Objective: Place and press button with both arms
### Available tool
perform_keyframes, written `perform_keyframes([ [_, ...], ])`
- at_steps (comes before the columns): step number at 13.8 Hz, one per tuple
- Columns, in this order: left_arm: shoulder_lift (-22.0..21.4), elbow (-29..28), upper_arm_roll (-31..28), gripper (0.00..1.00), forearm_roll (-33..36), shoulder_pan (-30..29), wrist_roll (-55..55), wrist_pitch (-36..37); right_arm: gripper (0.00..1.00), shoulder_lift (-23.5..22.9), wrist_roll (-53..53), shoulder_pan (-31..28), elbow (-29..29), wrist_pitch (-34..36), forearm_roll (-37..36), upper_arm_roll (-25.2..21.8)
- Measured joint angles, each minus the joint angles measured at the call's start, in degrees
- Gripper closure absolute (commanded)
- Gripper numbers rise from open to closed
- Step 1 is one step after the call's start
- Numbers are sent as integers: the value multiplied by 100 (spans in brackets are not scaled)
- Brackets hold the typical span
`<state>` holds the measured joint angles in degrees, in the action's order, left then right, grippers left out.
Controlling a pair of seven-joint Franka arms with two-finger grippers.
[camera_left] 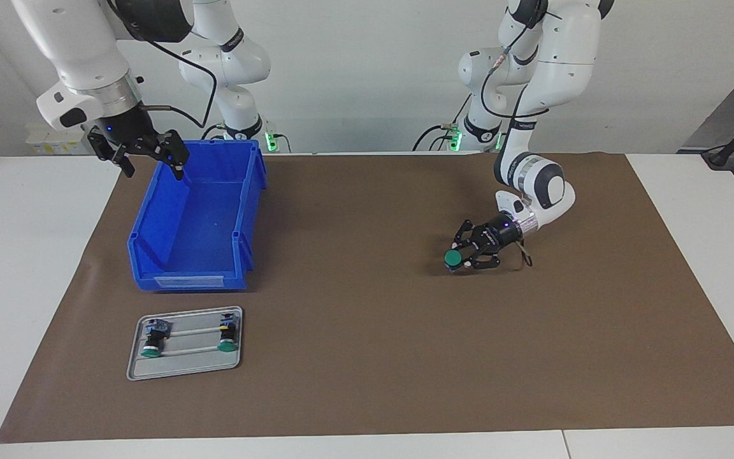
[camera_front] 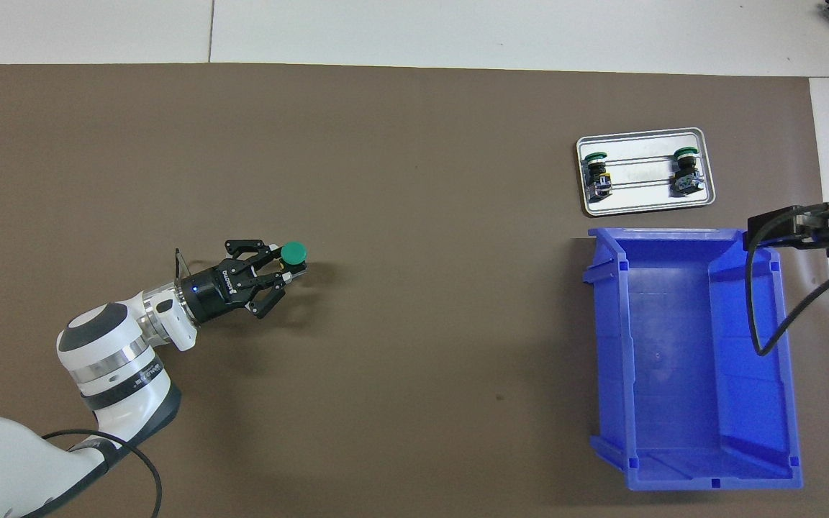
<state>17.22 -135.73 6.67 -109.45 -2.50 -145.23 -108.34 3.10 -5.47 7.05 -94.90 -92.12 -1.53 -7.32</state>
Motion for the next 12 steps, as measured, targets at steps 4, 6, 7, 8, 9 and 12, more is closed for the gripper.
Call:
perform_keyframes([
  [4,0,-211,-1,100,0,-1,-125,359,0,0,0,0,0,0,0,0],
  [6,0,-311,-1,100,0,-1,-149,530,0,0,0,0,0,0,0,0],
  [7,0,-356,-1,100,0,-1,-157,634,0,0,0,0,0,0,0,0],
  [8,-1,-395,-1,100,0,-1,-169,723,0,0,0,0,0,0,0,0],
  [9,-1,-430,-1,100,0,-1,-187,772,0,0,0,0,0,0,0,0],
  [12,-1,-492,-2,100,0,-1,-223,808,0,0,0,0,0,0,0,0],
])
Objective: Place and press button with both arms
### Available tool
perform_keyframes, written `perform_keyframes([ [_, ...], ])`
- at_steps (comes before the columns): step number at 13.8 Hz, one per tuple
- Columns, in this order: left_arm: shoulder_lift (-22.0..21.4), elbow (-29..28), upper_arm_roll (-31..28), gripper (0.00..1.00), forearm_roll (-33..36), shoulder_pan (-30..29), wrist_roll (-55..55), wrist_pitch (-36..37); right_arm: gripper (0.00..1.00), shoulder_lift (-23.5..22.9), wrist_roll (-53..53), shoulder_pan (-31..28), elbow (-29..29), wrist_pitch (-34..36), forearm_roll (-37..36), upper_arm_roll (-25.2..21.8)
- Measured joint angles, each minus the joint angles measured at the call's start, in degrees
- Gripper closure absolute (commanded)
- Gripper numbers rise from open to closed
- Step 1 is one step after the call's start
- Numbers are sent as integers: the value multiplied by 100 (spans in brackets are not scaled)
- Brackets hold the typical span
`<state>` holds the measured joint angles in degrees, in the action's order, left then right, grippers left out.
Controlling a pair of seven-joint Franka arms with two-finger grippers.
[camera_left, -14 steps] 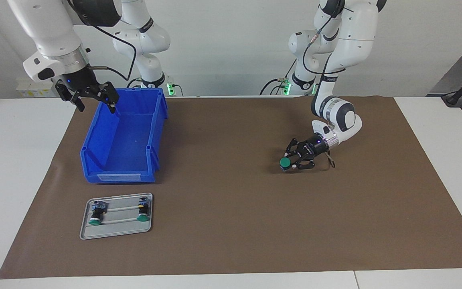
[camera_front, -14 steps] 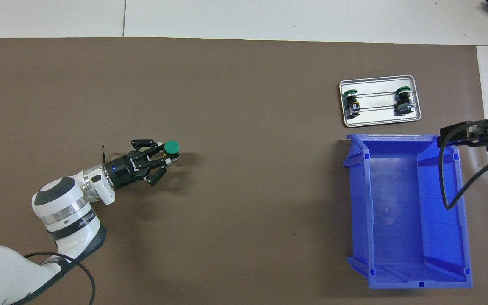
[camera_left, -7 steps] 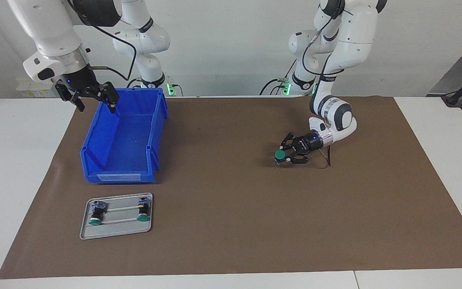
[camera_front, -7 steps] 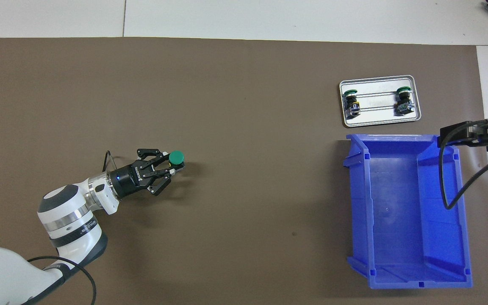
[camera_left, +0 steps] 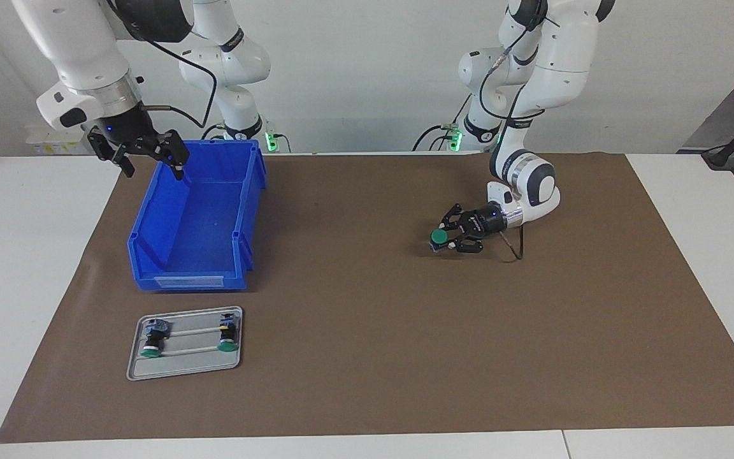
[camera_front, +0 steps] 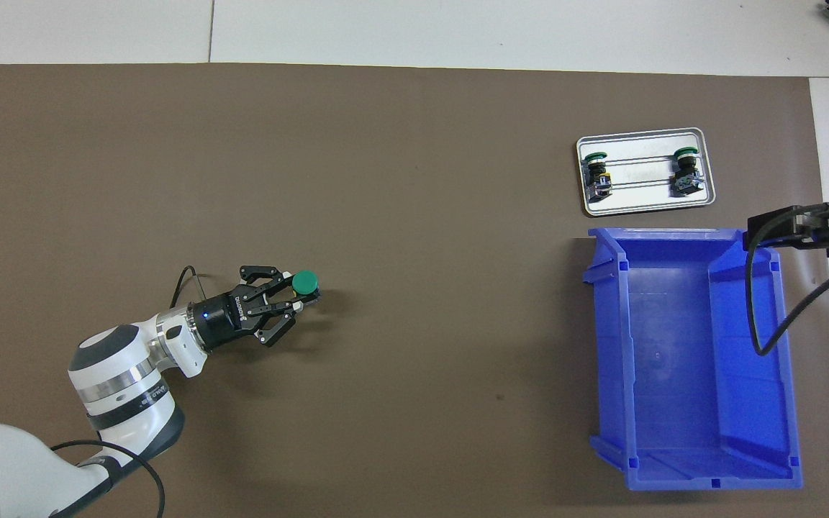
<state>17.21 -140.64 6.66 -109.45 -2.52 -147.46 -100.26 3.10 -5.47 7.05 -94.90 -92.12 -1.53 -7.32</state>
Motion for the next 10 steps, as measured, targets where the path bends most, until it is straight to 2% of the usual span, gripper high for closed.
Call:
perform_keyframes([
  [10,2,-105,3,100,3,15,-232,-3,0,0,0,0,0,0,0,0],
])
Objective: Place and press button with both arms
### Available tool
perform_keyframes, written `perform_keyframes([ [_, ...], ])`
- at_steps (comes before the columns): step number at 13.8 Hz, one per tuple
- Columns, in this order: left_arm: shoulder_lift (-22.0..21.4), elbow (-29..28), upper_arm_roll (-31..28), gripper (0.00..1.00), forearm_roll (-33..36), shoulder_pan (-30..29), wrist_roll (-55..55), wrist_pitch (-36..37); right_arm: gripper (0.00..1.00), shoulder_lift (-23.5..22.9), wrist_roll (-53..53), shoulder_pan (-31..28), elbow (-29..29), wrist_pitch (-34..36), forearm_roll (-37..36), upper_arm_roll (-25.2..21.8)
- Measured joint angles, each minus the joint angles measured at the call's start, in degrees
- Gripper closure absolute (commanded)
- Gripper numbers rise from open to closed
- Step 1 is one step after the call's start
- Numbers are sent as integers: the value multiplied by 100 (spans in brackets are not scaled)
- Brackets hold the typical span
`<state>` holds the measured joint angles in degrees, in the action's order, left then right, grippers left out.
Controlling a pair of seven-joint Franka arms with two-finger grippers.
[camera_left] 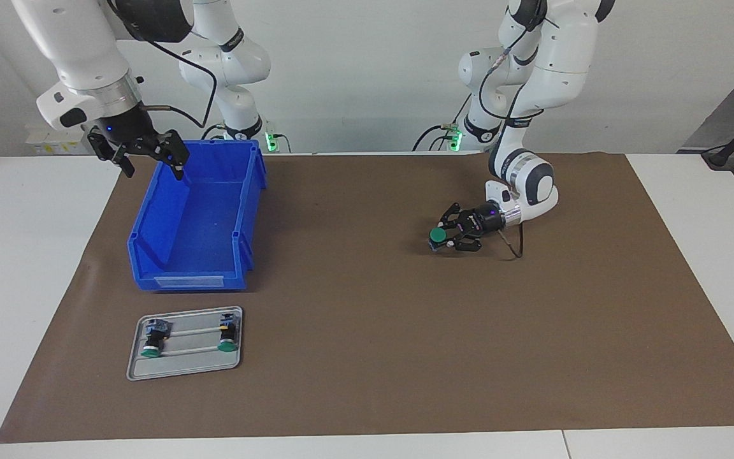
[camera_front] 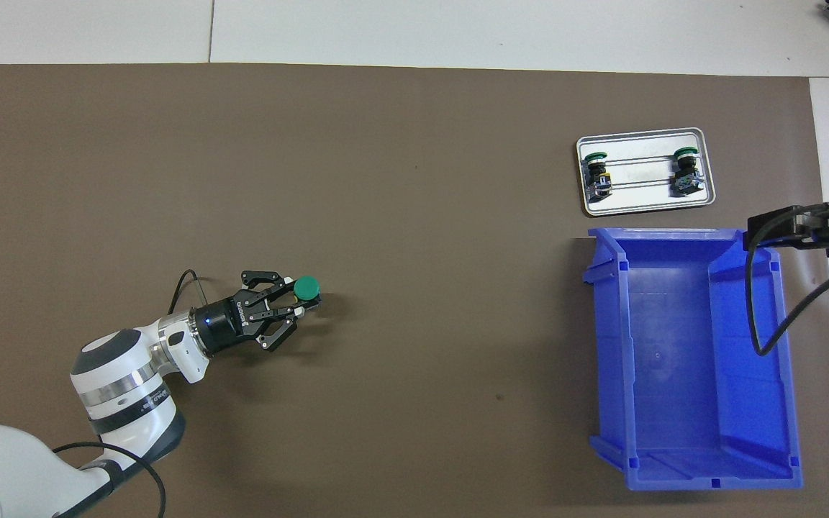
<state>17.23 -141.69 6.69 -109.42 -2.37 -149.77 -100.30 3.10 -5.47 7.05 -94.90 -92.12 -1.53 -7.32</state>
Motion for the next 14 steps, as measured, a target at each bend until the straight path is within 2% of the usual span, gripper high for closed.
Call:
perform_keyframes([
  [11,-6,-123,-17,100,333,51,-360,-201,0,0,0,0,0,0,0,0],
  [13,-18,-117,-29,91,394,43,-360,-213,0,0,0,0,0,0,0,0],
  [14,-20,-117,-30,90,400,43,-360,-215,0,0,0,0,0,0,0,0],
])
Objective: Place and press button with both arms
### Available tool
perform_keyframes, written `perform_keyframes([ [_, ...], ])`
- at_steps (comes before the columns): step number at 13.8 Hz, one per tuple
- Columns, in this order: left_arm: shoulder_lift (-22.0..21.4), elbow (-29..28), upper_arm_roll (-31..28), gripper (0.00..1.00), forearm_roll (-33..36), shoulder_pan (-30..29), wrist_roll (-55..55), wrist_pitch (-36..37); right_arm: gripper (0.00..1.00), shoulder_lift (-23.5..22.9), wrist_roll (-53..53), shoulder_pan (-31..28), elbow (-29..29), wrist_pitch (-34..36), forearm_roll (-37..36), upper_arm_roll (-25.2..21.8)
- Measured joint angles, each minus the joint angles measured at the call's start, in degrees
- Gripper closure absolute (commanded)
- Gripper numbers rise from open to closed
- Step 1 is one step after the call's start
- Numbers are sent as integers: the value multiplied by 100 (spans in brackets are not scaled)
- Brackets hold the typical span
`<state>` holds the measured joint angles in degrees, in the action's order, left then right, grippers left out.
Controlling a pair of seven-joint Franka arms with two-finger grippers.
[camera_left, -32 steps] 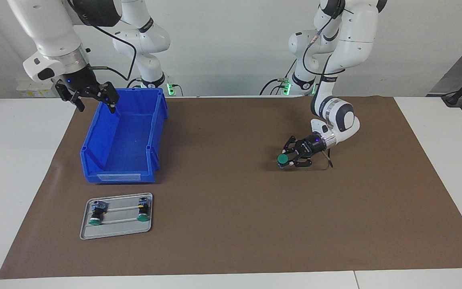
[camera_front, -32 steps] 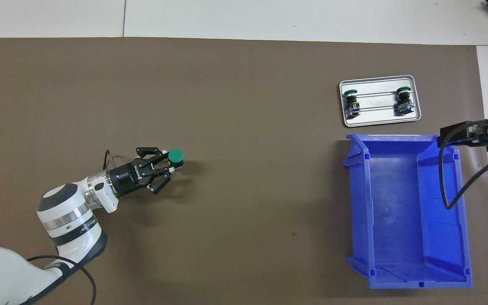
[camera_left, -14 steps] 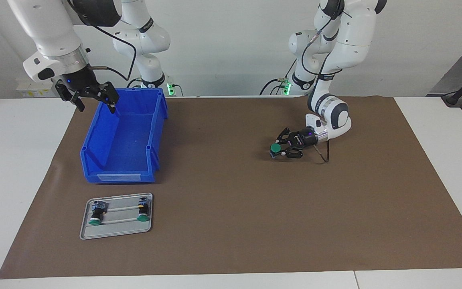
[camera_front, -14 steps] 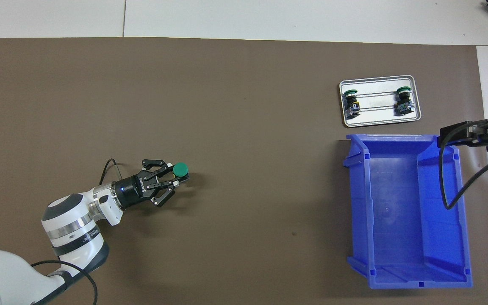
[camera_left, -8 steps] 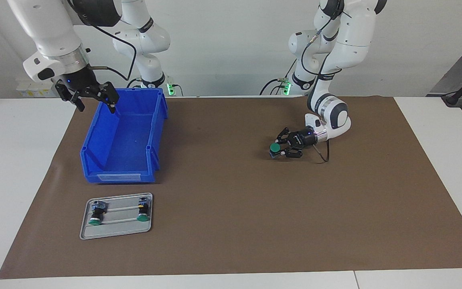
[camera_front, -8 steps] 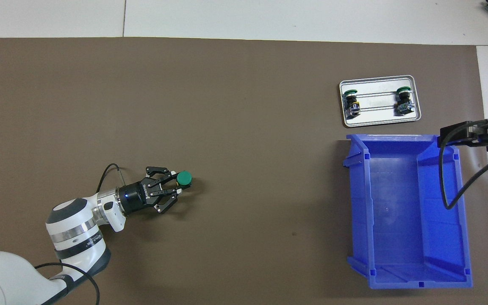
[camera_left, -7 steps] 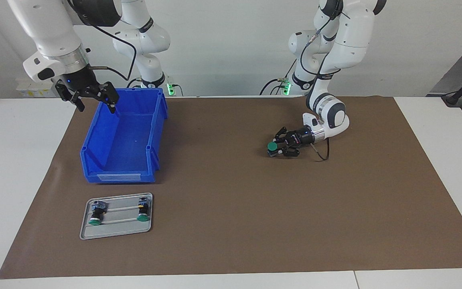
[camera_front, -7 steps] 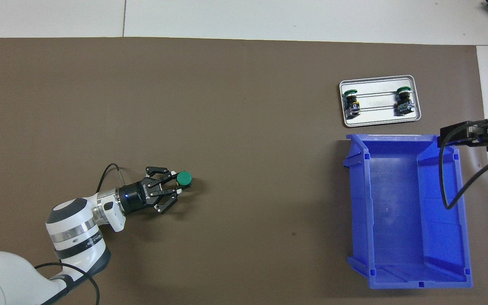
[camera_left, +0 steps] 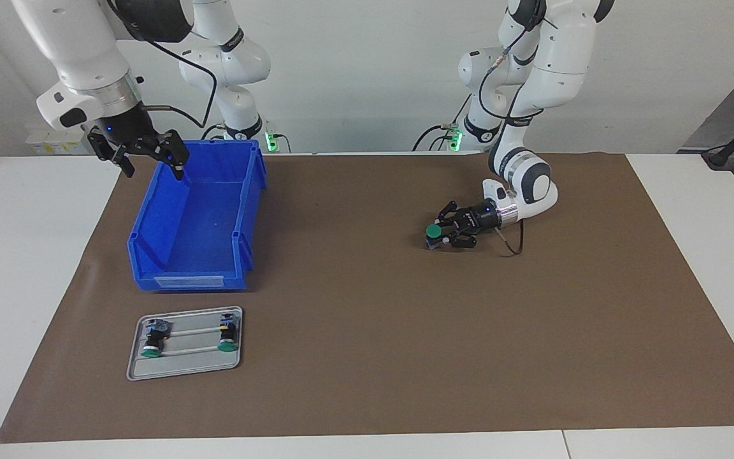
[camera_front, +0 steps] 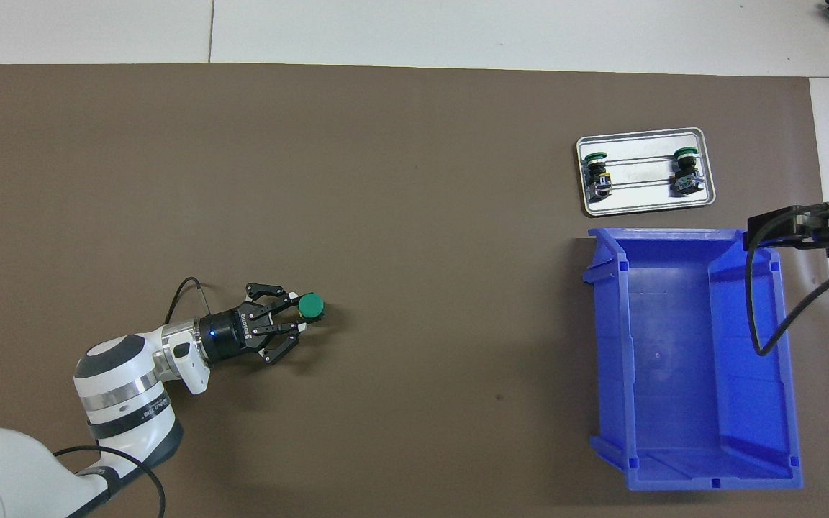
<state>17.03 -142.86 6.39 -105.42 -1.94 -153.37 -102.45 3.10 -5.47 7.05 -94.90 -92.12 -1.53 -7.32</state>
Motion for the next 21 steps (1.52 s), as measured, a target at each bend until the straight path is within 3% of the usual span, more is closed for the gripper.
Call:
perform_keyframes([
  [2,-3,0,-1,85,7,0,0,-5,0,0,0,0,0,0,0,0],
  [4,-5,1,-1,73,10,0,0,-10,0,0,0,0,0,0,0,0],
  [9,-13,1,-2,69,32,-1,0,-21,0,0,0,0,0,0,0,0],
  [12,-35,-2,-25,57,139,-18,0,-37,0,0,0,0,0,0,0,0],
  [21,52,-103,-25,42,344,-44,0,-411,0,0,0,0,0,0,0,0],
])
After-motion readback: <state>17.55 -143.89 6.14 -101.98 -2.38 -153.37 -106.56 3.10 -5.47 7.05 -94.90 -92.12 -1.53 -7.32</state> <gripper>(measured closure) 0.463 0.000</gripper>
